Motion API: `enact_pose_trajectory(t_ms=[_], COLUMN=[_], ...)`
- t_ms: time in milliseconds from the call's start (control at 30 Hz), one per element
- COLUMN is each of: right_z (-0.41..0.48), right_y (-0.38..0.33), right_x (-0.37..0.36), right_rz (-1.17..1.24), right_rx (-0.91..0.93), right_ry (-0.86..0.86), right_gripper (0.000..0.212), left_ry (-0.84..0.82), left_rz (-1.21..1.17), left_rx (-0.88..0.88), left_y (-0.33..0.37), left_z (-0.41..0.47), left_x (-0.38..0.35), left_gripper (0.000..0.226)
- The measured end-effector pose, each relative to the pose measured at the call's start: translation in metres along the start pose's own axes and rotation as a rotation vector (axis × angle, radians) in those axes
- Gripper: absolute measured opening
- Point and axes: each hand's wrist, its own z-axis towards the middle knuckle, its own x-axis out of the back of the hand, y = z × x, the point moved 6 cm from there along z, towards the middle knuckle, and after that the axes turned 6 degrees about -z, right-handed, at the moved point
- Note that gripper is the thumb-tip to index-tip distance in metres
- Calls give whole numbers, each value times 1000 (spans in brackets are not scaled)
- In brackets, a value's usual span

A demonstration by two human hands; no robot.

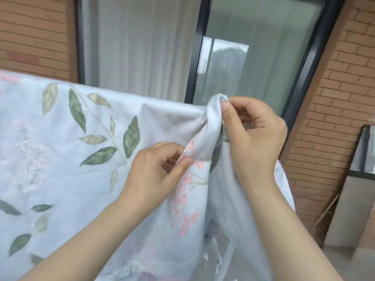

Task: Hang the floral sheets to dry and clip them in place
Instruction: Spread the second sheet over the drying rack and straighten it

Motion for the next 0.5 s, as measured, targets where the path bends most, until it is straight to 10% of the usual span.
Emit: enact_pose_trajectory(t_ms=[500], right_z=[-30], right_y=[10], right_x=[-44], right_rz=[454], right_rx=[-15], right_ry=[-432], right_gripper=[7], left_ry=[419], left_rz=[497], left_rx=[370], left_y=[27], left_z=[-97], left_x=[46], left_gripper=[21])
